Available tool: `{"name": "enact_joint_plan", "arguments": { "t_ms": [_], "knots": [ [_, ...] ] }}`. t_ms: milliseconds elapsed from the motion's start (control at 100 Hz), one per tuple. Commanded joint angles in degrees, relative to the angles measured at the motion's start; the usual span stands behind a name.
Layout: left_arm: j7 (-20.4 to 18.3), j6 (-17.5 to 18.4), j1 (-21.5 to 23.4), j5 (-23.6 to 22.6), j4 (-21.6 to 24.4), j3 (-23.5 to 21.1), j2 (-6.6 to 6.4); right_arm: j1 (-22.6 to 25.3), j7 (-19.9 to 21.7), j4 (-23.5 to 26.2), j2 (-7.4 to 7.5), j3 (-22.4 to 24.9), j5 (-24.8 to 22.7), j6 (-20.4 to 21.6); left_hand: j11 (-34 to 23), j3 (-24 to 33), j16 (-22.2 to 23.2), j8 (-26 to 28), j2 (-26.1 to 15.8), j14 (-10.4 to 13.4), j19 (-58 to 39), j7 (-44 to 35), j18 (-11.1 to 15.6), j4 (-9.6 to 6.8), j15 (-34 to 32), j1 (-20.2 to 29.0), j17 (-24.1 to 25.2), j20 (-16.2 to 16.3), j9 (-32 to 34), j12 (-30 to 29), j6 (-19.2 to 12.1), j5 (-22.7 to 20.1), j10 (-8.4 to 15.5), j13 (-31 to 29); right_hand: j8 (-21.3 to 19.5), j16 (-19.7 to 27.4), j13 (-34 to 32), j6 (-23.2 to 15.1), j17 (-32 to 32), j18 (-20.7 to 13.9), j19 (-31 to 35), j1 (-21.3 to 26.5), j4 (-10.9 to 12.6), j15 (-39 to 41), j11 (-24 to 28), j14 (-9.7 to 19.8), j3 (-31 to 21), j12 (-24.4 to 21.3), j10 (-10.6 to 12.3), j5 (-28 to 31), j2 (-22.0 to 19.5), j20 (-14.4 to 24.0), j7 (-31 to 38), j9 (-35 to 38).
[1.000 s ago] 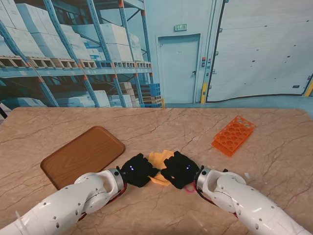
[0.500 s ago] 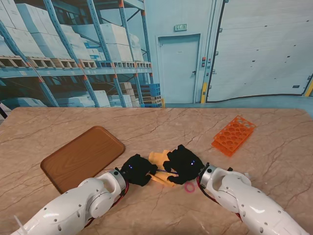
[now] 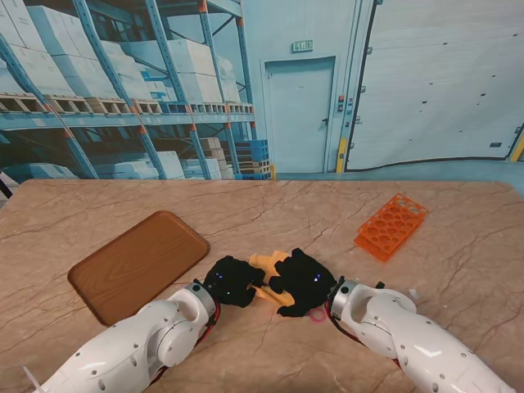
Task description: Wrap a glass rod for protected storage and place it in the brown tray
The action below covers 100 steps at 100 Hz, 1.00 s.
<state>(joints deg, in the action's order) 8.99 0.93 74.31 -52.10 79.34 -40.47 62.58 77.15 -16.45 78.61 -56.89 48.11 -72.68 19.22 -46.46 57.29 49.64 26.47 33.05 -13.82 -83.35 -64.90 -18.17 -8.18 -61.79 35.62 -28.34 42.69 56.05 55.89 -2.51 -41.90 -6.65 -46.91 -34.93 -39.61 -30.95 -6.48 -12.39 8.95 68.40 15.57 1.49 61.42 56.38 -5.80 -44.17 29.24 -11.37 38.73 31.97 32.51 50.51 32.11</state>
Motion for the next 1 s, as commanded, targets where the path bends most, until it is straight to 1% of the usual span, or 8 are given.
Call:
{"name": "enact_joint_plan", "arguments": {
  "t_ms": [0, 160, 220, 290, 530, 690, 770, 990],
  "knots": [
    [0.0, -0.8, 0.6, 0.4, 0.5, -0.1, 0.48, -0.5, -0.1, -0.2, -0.02, -0.6, -0.6, -0.1, -2.1, 1.9, 1.0, 1.3, 1.1, 1.0, -3.0, -3.7, 0.1, -2.79, -1.4, 0.0, -0.2, -0.2, 1.1, 0.6, -3.0, -0.1, 0.0, -0.5, -0.8, -0.6, 1.3, 1.1, 1.0, 1.3, -0.3, -1.3, -1.5, -0.3, -0.1, -0.6, 0.5, 0.6, -2.0, -0.2, 2.0, 0.8, 0.6, -1.5],
    [0.1, -1.7, 0.7, 1.0, 0.4, -0.2, 0.67, -1.6, 0.9, -0.8, -0.06, -2.0, -0.2, -1.1, -2.2, 1.2, 0.9, 1.4, 0.9, 0.9, -2.8, -3.6, 0.1, -2.45, -1.2, 0.4, 0.1, -0.3, 0.8, 0.2, -2.9, 0.3, 0.1, -0.2, -1.1, -0.7, 0.7, 0.4, 0.5, 1.2, 0.0, 5.0, -0.2, 0.0, 0.3, -0.7, -1.4, 0.9, -1.8, 1.6, 4.9, 1.0, 1.5, -1.1],
    [0.3, -1.9, 0.7, 0.9, 0.3, -0.2, 0.69, -2.0, 1.1, -1.2, -0.18, -2.3, 0.3, -1.3, -2.1, 0.7, 0.8, 1.4, 0.6, 1.0, -2.6, -3.4, 0.2, -2.07, -1.0, 0.6, 0.3, -0.4, 0.5, 0.1, -2.8, 0.5, 0.1, 0.0, 9.1, -0.6, 0.3, -3.2, 0.4, 0.9, 0.3, 9.2, -4.1, 0.4, 0.7, -0.3, -8.9, 1.0, -1.5, 1.0, 7.8, 0.8, 9.4, -0.8],
    [0.5, -1.8, 0.7, 0.6, 0.2, -0.3, 0.66, -2.4, 1.0, -1.6, -0.41, -2.6, 1.1, -1.6, -1.8, -0.2, 0.7, 1.3, 0.1, 1.0, -2.4, -3.1, 0.3, -1.01, -0.6, 1.2, 0.5, -0.5, 0.0, -0.2, -2.7, 1.1, 0.2, 0.4, 12.4, -0.5, -0.3, -6.1, 0.0, 0.5, 0.7, 12.9, -5.5, 0.8, 1.2, 0.1, -12.7, 0.8, -0.8, 2.6, 3.9, 0.7, 12.8, 0.0],
    [2.4, 0.0, -0.8, -1.5, -1.3, 0.4, 0.48, -4.6, 0.4, -3.2, -0.97, -4.0, 2.9, -1.8, 2.3, -1.8, -0.1, 3.4, -1.7, 1.4, 0.0, -2.0, 1.1, 3.13, 2.7, 2.9, 3.5, -1.4, -2.9, 1.6, -5.1, 4.0, 1.1, 3.9, 13.0, -0.4, -1.1, -6.3, -0.5, 0.1, 1.0, 15.4, -6.9, 1.2, 1.8, 0.8, -13.0, 0.6, -0.1, 3.1, 0.7, 0.7, 13.5, 0.7],
    [4.3, -0.1, -2.1, -2.1, -2.6, 1.0, 0.73, -6.5, 0.1, -4.6, -1.36, -5.3, 4.1, -2.5, 7.6, -3.4, -1.5, 4.4, -3.0, 0.3, 3.8, -1.2, 1.0, 5.08, 7.5, 4.0, 8.7, -2.2, -7.7, 0.4, -4.2, 5.3, 1.1, 9.7, 12.8, -0.3, -1.2, -6.3, -0.6, 0.1, 1.1, 15.5, -7.2, 1.2, 1.9, 1.0, -12.7, 0.6, 0.1, 2.6, 0.2, 0.6, 13.8, 0.7],
    [4.9, -0.4, -2.8, -2.4, -3.3, 1.4, 0.85, -7.4, 0.0, -5.3, -1.53, -6.0, 4.6, -2.6, 9.1, -4.0, -2.6, 4.5, -3.3, -0.1, 5.9, -0.9, 0.8, 6.15, 10.2, 4.6, 11.6, -2.6, -10.6, -1.0, -3.8, 5.5, -0.2, 12.7, 12.7, -0.3, -1.2, -6.5, -0.6, 0.1, 1.1, 15.6, -7.3, 1.2, 1.9, 1.0, -12.4, 0.5, 0.2, 2.3, -0.1, 0.6, 13.9, 0.7],
    [5.3, -1.4, -5.1, -3.4, -5.3, 3.1, 0.84, -10.2, 0.6, -7.3, -1.98, -8.0, 6.2, -3.4, 11.2, -3.8, -7.7, 3.3, -3.2, -0.8, 10.9, -0.5, 0.7, 7.79, 18.3, 5.4, 18.9, -3.4, -19.7, -15.0, -1.3, 4.9, -1.6, 21.2, 12.6, -0.2, -1.3, -7.2, -0.7, -0.2, 1.1, 15.4, -7.6, 1.2, 2.0, 1.3, -11.4, 0.4, 0.4, 1.6, -0.9, 0.5, 13.9, 0.7]
  ]
}}
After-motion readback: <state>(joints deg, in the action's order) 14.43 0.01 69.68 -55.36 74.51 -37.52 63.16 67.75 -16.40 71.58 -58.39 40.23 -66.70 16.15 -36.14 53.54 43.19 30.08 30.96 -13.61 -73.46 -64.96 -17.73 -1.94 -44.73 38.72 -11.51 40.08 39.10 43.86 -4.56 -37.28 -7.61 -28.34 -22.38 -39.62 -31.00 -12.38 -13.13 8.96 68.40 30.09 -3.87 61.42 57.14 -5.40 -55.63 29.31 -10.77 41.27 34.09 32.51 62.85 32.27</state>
